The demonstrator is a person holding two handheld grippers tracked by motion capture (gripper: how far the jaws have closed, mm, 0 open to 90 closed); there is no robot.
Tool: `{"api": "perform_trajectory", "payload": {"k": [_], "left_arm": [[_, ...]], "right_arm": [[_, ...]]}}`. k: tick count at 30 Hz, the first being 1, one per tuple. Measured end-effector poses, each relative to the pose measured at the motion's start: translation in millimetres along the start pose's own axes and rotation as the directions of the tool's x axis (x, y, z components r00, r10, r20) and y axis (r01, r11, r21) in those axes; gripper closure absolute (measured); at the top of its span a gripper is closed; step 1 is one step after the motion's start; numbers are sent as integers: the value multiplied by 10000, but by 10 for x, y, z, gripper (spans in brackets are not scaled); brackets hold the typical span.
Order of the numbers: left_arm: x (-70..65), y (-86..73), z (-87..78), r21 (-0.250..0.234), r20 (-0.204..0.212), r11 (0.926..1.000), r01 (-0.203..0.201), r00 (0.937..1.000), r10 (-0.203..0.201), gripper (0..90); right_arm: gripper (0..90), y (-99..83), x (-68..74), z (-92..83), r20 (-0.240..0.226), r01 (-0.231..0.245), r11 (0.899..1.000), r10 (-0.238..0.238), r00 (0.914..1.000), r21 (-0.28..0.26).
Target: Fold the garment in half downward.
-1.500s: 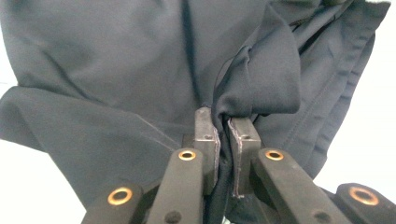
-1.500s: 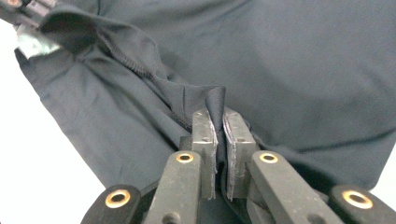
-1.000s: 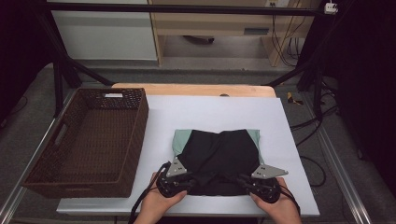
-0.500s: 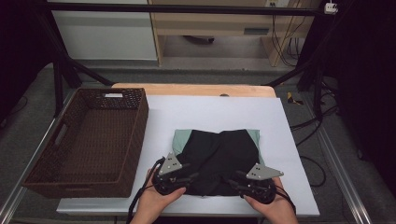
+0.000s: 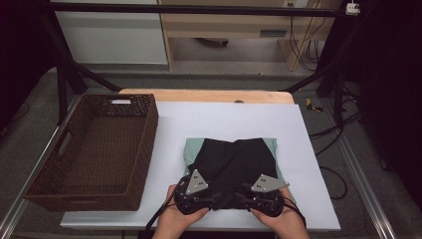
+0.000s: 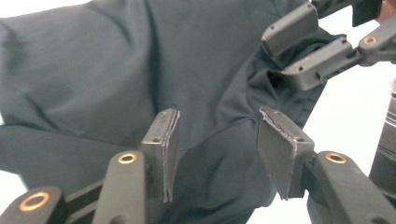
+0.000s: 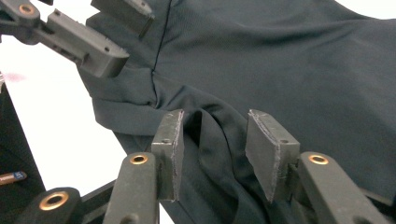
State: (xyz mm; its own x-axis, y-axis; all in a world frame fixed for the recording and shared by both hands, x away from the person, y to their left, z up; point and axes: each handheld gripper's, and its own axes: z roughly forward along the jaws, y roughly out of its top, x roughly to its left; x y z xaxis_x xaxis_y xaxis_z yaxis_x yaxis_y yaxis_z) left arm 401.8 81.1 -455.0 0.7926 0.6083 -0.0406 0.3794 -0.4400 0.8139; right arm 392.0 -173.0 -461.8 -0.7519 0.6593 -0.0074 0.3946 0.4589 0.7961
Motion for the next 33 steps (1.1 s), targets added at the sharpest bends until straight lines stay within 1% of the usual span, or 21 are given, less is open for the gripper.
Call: {"api": "perform_trajectory", "payload": {"k": [5, 7, 8, 10, 11, 13, 15, 16, 18, 21, 24, 25, 26, 27, 28, 29, 30, 31, 33], "left_arm": [[132, -16, -70, -326, -550, 9989, 330, 9979, -348, 437], [184, -22, -95, -447, -786, 9981, 412, 9959, -447, 419], [209, -25, -107, -506, -899, 9976, 462, 9947, -507, 412], [251, -35, -129, -622, -1092, 9965, 556, 9921, -622, 399], [270, -40, -141, -652, -1183, 9963, 554, 9910, -629, 389], [310, -51, -169, -694, -1419, 9961, 548, 9878, -642, 380], [337, -59, -190, -760, -1518, 9953, 599, 9859, -709, 376], [337, -59, -190, -760, -1518, 9953, 599, 9859, -709, 377], [380, -71, -223, -848, -1676, 9943, 648, 9827, -784, 376], [423, -87, -245, -962, -1793, 9922, 790, 9792, -954, 361], [450, -98, -252, -934, -1821, 9918, 870, 9779, -1029, 356], [467, -110, -253, -912, -1919, 9917, 906, 9756, -1068, 359], [467, -110, -253, -912, -1919, 9917, 906, 9756, -1068, 357], [480, -123, -250, -877, -2054, 9920, 906, 9728, -1070, 352], [480, -123, -250, -877, -2054, 9920, 906, 9728, -1070, 348], [495, -135, -244, -855, -2164, 9918, 954, 9699, -1120, 340], [495, -135, -244, -855, -2164, 9918, 954, 9699, -1120, 336], [513, -148, -238, -813, -2231, 9917, 994, 9680, -1153, 336], [520, -155, -236, -786, -2238, 9916, 1027, 9675, -1179, 336]], "right_arm": [[618, 25, -16, 156, -13, 298, 9993, -297, 9996, 215], [694, 25, -25, 204, -84, 376, 9987, -374, 9993, 344], [747, 20, -29, 216, -130, 444, 9980, -438, 9990, 451], [842, 11, -30, 213, -261, 444, 9973, -429, 9987, 591], [874, 5, -29, 186, -385, 364, 9976, -342, 9987, 593], [880, -1, -29, 161, -472, 316, 9980, -291, 9985, 543], [883, -12, -21, 134, -584, 273, 9982, -242, 9980, 540], [883, -12, -21, 134, -584, 273, 9982, -242, 9980, 540], [884, -36, 12, 81, -692, 296, 9978, -255, 9973, 586], [885, -73, 42, 29, -794, 314, 9975, -264, 9965, 628], [886, -91, 60, 4, -842, 384, 9969, -326, 9959, 685], [887, -105, 81, -15, -881, 478, 9957, -408, 9953, 788], [887, -105, 81, -15, -881, 478, 9957, -408, 9953, 788], [889, -121, 94, -19, -895, 548, 9946, -468, 9949, 886], [889, -128, 98, -17, -907, 591, 9937, -504, 9946, 951], [889, -134, 107, -11, -895, 652, 9926, -561, 9944, 1021], [889, -134, 107, -11, -895, 652, 9926, -561, 9944, 1021], [889, -136, 114, -4, -875, 766, 9913, -674, 9939, 1068], [890, -130, 118, -10, -878, 835, 9908, -743, 9934, 1069]]}}
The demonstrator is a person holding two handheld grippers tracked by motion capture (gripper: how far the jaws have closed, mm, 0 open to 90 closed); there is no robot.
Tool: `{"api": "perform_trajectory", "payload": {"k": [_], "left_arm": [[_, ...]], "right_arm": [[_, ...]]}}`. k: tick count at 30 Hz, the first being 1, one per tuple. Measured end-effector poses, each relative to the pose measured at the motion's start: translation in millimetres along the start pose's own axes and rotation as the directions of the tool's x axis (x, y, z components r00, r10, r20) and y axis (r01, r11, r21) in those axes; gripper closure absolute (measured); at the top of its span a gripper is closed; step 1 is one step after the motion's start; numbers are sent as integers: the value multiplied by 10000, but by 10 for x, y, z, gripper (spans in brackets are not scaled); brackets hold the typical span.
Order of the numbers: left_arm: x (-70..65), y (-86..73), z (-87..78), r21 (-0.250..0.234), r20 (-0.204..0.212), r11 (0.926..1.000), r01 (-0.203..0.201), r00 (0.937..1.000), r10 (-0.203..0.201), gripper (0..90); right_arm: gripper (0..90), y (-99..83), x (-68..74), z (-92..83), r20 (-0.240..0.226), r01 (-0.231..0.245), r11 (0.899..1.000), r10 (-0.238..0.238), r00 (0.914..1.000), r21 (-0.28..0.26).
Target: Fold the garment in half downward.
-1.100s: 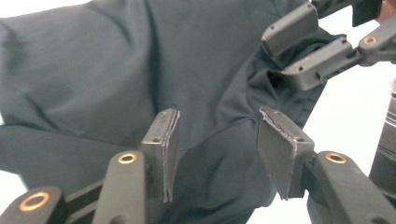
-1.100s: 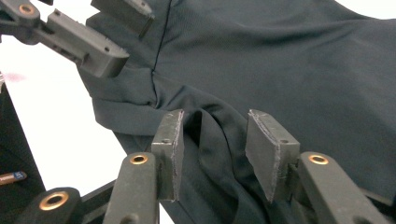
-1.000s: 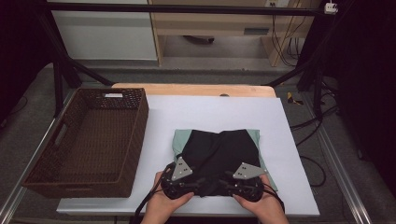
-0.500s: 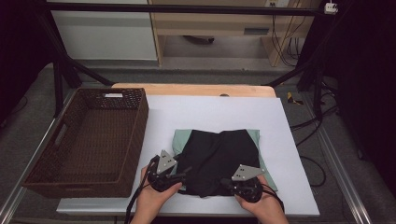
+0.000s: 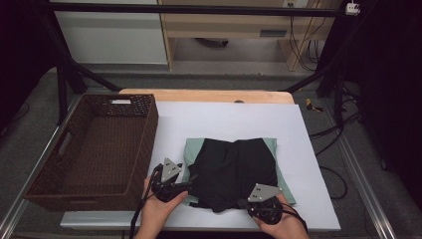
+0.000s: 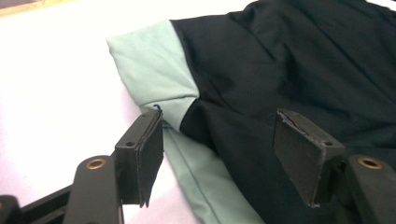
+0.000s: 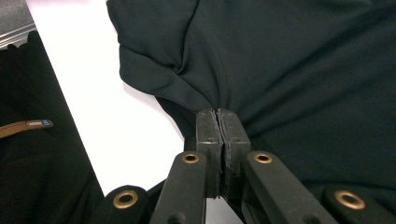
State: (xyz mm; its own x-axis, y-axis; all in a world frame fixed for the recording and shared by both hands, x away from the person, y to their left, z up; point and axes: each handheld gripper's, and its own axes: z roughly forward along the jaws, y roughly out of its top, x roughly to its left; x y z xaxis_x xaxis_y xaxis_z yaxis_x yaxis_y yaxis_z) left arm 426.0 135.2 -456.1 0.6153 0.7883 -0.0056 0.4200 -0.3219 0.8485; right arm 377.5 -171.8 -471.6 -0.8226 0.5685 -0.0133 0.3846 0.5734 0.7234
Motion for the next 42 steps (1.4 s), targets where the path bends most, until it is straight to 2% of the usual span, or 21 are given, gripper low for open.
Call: {"api": "perform_trajectory", "payload": {"k": [5, 11, 13, 15, 16, 18, 19, 21, 22, 23, 24, 26, 29, 31, 32, 33, 37, 38, 39, 41, 42], "left_arm": [[32, -49, 50, 298, -116, 9996, -12, 9999, 16, 338], [-22, -78, 106, 600, 142, 9979, -256, 9996, 248, 365], [-45, -80, 122, 671, 238, 9969, -407, 9989, 392, 397], [-73, -96, 151, 924, 618, 9940, -587, 9967, 531, 474], [-73, -96, 151, 924, 618, 9940, -587, 9967, 531, 510], [-101, -102, 169, 1089, 743, 9906, -823, 9945, 745, 572], [-114, -107, 178, 1138, 786, 9890, -942, 9932, 856, 597], [-134, -113, 200, 1279, 923, 9874, -936, 9923, 822, 614], [-154, -125, 222, 1407, 1027, 9847, -1026, 9908, 886, 676], [-154, -125, 222, 1407, 1027, 9847, -1026, 9908, 886, 699], [-159, -132, 239, 1481, 1172, 9832, -1067, 9890, 897, 729], [-158, -129, 238, 1478, 1233, 9836, -1032, 9887, 852, 745], [-146, -119, 219, 1493, 1403, 9835, -1023, 9868, 814, 836], [-134, -111, 193, 1473, 1585, 9847, -936, 9849, 699, 860], [-132, -108, 182, 1453, 1674, 9856, -862, 9840, 614, 860], [-131, -101, 171, 1435, 1706, 9859, -866, 9834, 616, 861], [-113, -97, 161, 1341, 1561, 9874, -842, 9857, 628, 840], [-105, -101, 165, 1321, 1478, 9879, -811, 9871, 613, 787], [-100, -103, 166, 1305, 1433, 9882, -799, 9878, 609, 787], [-80, -93, 146, 1028, 1050, 9921, -715, 9926, 607, 666], [-80, -93, 146, 1028, 1050, 9921, -715, 9926, 607, 614]], "right_arm": [[891, -14, -9, -17, 58, 17, 9999, -17, 10000, 104], [891, -22, -25, -33, 132, -23, 9999, 22, 9999, 143], [891, -25, -30, -34, 127, -37, 9999, 35, 9999, 110], [878, -22, -35, -33, 119, -133, 9999, 133, 9998, -40], [878, -22, -35, -33, 119, -133, 9999, 133, 9998, -40], [762, -12, -53, -40, 106, -379, 9984, 384, 9992, -417], [736, -10, -62, -41, 160, -453, 9977, 461, 9988, -504], [717, -9, -71, -43, 198, -515, 9970, 528, 9984, -577], [662, -9, -91, -55, 188, -687, 9948, 703, 9973, -756], [662, -9, -91, -55, 188, -687, 9948, 703, 9973, -756], [603, -8, -109, -64, 240, -905, 9916, 931, 9954, -929], [576, -6, -115, -69, 275, -968, 9905, 999, 9946, -973], [522, -2, -139, -87, 348, -1205, 9858, 1254, 9915, -1169], [472, 0, -159, -100, 553, -1379, 9805, 1468, 9876, -1397], [472, 0, -159, -100, 553, -1379, 9805, 1468, 9876, -1397], [428, 1, -167, -101, 691, -1430, 9783, 1547, 9855, -1502], [381, 4, -171, -98, 841, -1438, 9774, 1581, 9838, -1551], [340, 10, -167, -89, 935, -1483, 9770, 1637, 9821, -1532], [340, 10, -167, -89, 935, -1483, 9770, 1637, 9821, -1532], [287, 19, -163, -83, 1107, -1407, 9782, 1584, 9811, -1529], [272, 23, -163, -84, 1181, -1379, 9785, 1567, 9806, -1532]]}}
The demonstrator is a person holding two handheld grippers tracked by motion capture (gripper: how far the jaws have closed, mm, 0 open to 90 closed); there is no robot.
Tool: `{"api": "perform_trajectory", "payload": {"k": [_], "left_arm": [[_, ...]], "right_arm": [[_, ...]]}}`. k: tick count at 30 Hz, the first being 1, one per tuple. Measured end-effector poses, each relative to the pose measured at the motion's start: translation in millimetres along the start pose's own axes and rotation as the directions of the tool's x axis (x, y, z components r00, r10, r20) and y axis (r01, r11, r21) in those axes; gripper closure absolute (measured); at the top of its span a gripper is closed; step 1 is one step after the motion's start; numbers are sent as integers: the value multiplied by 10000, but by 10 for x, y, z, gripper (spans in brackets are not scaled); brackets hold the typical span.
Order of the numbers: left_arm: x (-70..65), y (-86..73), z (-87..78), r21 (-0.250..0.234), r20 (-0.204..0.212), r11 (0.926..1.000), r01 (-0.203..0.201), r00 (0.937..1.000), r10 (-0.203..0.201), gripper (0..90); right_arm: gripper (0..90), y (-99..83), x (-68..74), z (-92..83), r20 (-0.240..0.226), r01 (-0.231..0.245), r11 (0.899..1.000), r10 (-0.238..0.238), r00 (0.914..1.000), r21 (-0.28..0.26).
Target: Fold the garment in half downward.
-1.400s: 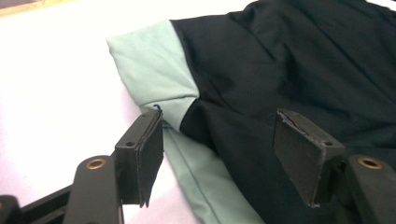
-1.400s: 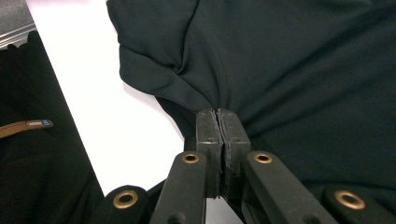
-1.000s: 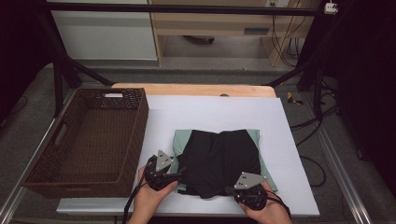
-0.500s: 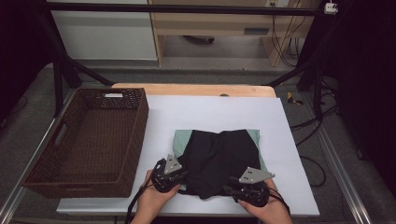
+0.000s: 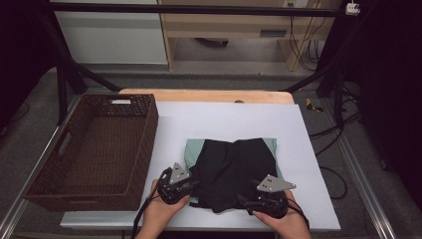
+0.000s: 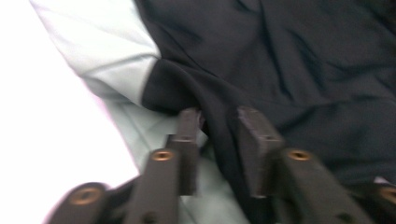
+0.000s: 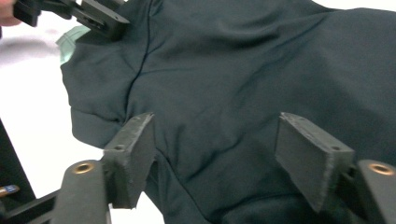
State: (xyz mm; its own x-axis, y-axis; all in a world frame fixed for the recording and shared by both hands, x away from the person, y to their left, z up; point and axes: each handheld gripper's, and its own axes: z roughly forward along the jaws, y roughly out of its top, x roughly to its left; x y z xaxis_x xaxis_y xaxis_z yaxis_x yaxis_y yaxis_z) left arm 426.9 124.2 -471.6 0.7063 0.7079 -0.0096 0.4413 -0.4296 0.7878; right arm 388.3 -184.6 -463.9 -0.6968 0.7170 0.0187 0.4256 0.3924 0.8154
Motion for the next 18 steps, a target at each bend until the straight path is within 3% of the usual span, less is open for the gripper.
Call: {"api": "perform_trajectory", "payload": {"k": [1, 2, 3, 13, 16, 18], "left_arm": [[19, 11, -29, -371, -314, 9992, 115, 9994, -127, 572], [19, 11, -29, -371, -314, 9992, 115, 9994, -127, 530], [46, 19, -52, -725, -557, 9969, 315, 9978, -355, 487], [219, 10, -91, -1469, -1160, 9871, 643, 9899, -817, 313], [260, 15, -104, -1616, -1381, 9832, 842, 9846, -1070, 268], [279, 27, -124, -1773, -1584, 9797, 932, 9798, -1219, 220]], "right_arm": [[258, 3, -1, -1, 74, 19, 10000, -19, 10000, -22], [258, 3, -1, -1, 74, 19, 10000, -19, 10000, -22], [229, 9, -4, -6, 180, -10, 9999, 11, 9998, -108], [173, 32, -4, 23, 260, 1, 9999, -4, 9997, 116], [137, 39, 11, 44, 629, 294, 9992, -311, 9975, 276], [105, 57, 23, 52, 643, 190, 9997, -201, 9977, 177]]}}
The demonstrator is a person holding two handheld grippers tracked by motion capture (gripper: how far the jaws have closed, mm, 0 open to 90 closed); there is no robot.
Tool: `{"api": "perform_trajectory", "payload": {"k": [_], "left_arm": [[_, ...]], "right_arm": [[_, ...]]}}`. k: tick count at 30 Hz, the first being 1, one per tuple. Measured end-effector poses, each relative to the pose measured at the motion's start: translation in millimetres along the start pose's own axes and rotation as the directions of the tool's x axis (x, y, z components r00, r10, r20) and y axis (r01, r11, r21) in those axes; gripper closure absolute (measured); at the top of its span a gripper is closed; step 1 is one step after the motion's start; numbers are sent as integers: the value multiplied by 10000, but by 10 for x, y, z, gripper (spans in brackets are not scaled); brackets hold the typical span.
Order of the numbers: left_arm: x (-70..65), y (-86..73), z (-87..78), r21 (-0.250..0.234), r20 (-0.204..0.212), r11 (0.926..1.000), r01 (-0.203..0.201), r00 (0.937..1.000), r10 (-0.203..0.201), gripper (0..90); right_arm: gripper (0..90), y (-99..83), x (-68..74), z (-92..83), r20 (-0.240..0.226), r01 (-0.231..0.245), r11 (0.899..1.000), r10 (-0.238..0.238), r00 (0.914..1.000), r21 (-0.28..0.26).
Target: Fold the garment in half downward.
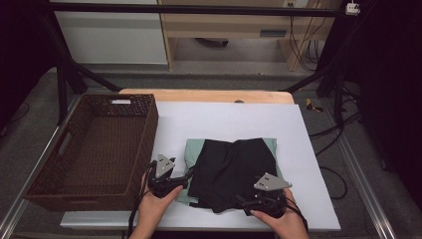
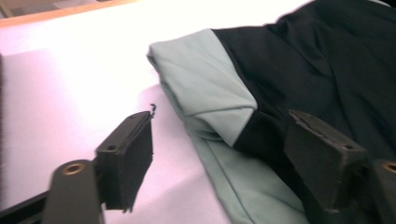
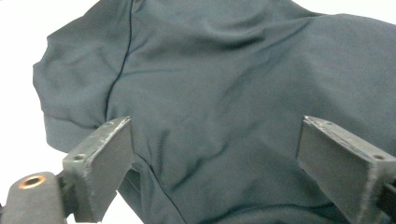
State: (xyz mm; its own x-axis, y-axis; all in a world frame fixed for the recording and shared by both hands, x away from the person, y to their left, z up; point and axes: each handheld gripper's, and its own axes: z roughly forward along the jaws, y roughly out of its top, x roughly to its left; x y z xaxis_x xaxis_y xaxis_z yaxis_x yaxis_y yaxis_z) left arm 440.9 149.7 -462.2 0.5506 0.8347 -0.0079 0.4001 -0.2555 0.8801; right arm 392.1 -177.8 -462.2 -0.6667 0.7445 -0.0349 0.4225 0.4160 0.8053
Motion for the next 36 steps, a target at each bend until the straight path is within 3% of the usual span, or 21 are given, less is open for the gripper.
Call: {"api": "perform_trajectory", "payload": {"k": [9, 14, 19, 21, 22, 29, 33, 36], "left_arm": [[78, -4, 49, -20, -382, 10000, 73, 9992, -74, 158], [70, 29, 72, -91, -419, 9998, -176, 9990, 172, 141], [119, 30, 78, -91, -457, 9999, 72, 9989, -76, 130], [146, 34, 71, -150, -530, 9998, 132, 9985, -140, 128], [171, 38, 66, -218, -581, 9997, 107, 9982, -119, 128], [214, 30, 65, -271, -685, 9995, 137, 9975, -155, 128], [232, 26, 59, -295, -752, 9995, 125, 9971, -147, 134], [237, 25, 67, -292, -842, 9995, 115, 9964, -140, 135]], "right_arm": [[91, 61, 62, 17, -145, 234, 9997, -234, 9996, 45], [97, 124, 91, 23, -165, 272, 9996, -273, 9995, -15], [102, 248, 133, 93, -630, 273, 9995, -264, 9977, 125], [103, 315, 171, 152, -791, 425, 9987, -400, 9961, 294], [104, 378, 213, 213, -1102, 445, 9979, -392, 9931, 467], [120, 525, 386, 429, -1563, 846, 9916, -687, 9853, 974], [126, 628, 532, 574, -2019, 1217, 9849, -951, 9748, 1235], [128, 656, 582, 618, -2096, 1335, 9826, -1045, 9722, 1291]]}}
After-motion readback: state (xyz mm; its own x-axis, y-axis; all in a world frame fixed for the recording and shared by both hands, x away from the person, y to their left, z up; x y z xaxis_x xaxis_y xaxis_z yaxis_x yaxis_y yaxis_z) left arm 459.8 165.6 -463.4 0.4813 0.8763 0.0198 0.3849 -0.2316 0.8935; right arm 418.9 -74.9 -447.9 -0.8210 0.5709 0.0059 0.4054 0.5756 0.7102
